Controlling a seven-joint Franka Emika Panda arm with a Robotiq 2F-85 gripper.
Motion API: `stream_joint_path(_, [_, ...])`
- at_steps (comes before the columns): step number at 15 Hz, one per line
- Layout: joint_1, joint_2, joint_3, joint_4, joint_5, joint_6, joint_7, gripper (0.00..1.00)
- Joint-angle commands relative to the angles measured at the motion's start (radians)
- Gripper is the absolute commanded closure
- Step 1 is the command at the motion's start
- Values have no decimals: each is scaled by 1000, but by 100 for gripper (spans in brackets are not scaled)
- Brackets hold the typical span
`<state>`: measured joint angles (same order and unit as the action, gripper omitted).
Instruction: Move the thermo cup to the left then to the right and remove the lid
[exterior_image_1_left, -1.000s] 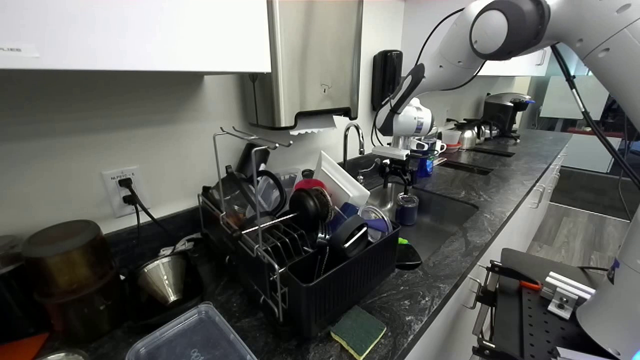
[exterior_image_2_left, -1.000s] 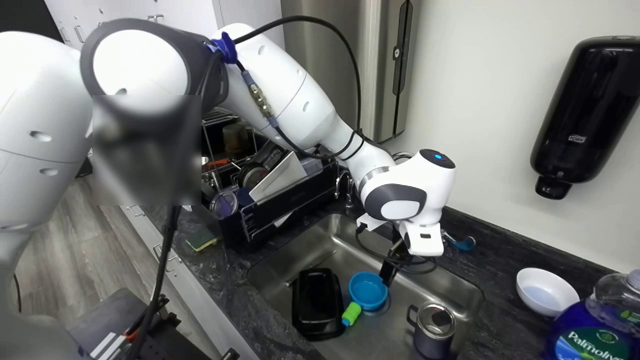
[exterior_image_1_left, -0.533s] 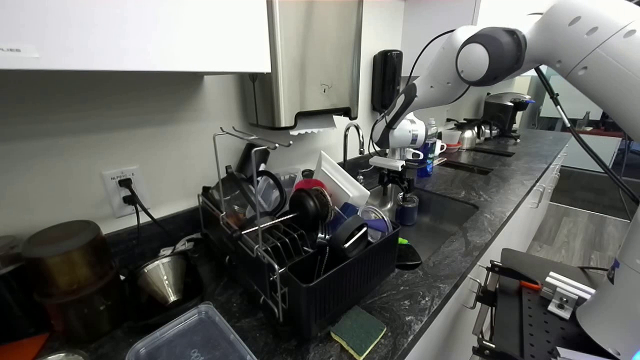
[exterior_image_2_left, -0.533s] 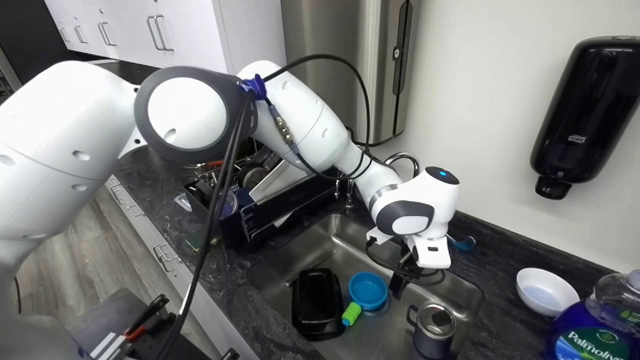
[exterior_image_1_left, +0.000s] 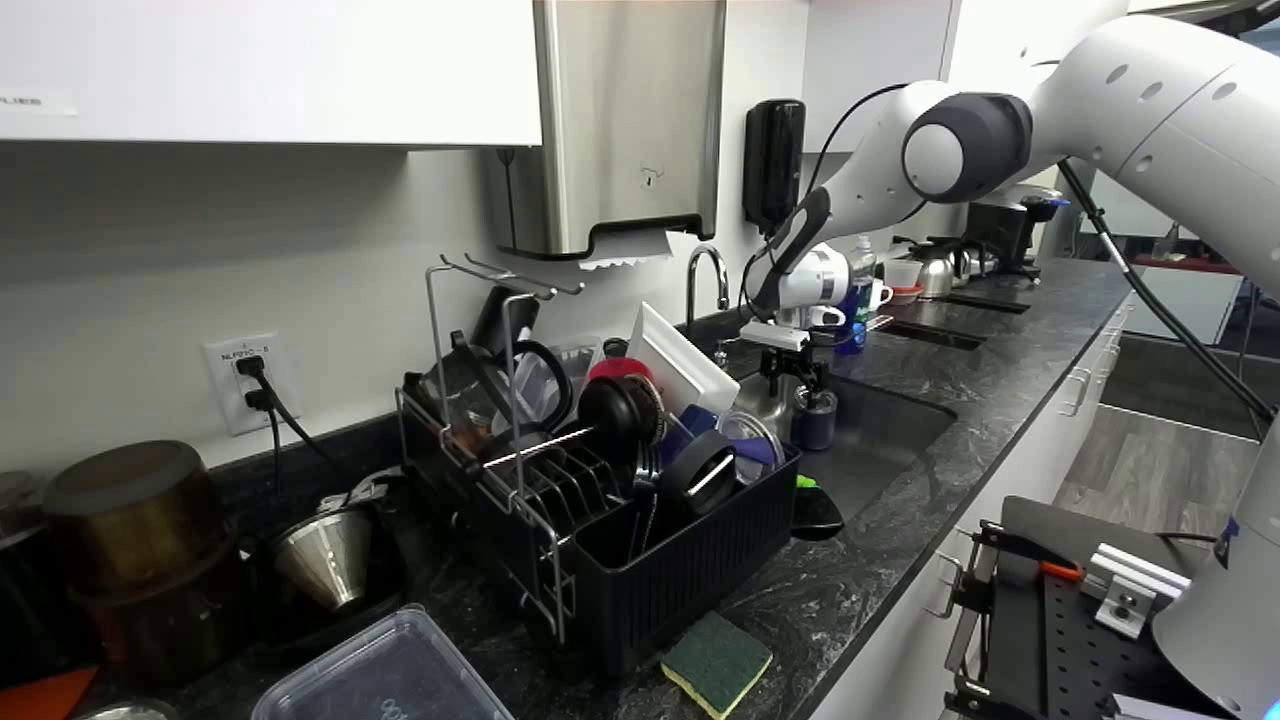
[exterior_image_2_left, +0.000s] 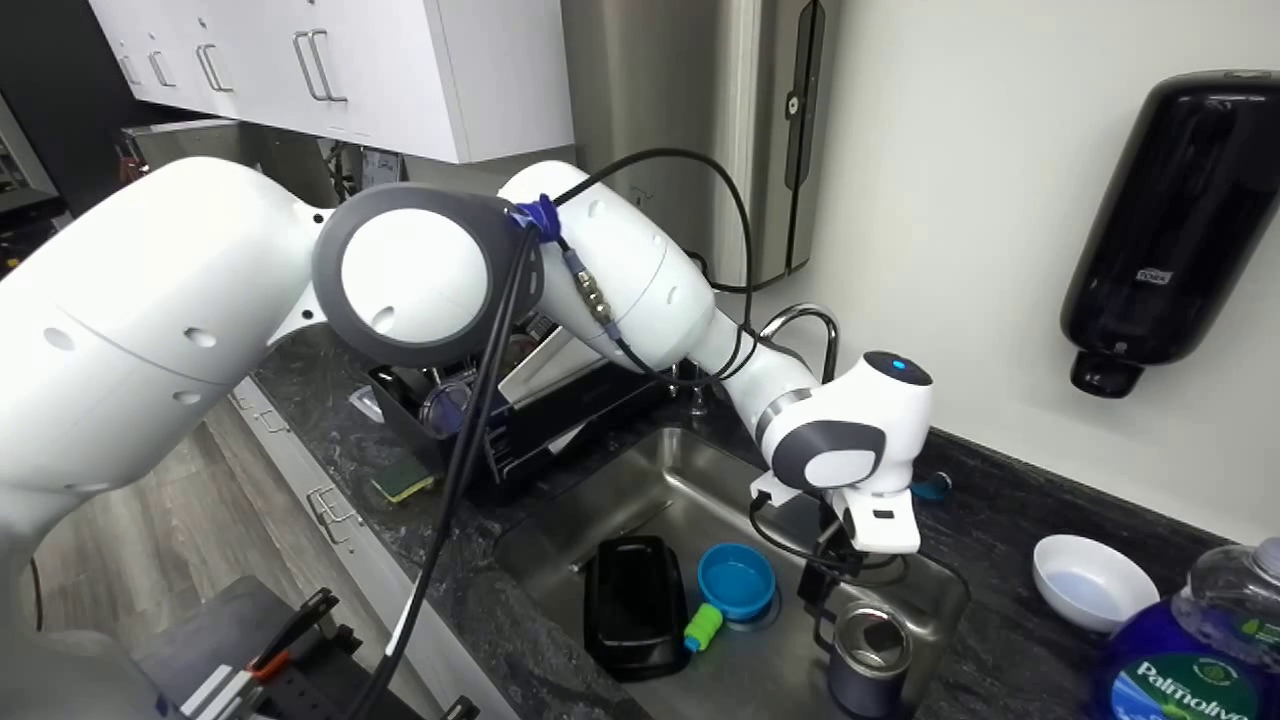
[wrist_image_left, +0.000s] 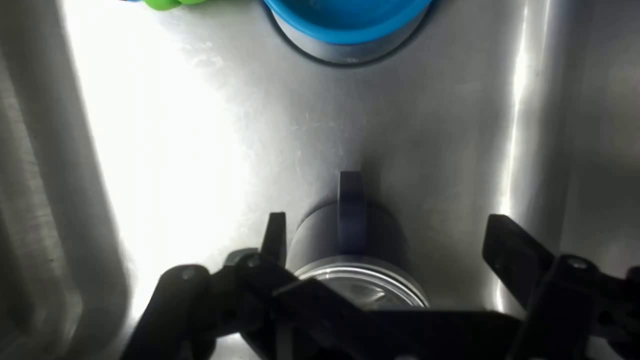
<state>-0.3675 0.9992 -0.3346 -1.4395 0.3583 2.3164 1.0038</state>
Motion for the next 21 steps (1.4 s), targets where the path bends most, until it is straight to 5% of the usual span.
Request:
stream_joint_path(1, [-15,37,6,57,-29,-28,28,0])
stream_joint_path(21, [-40,115,20,136,-26,-60,24,0])
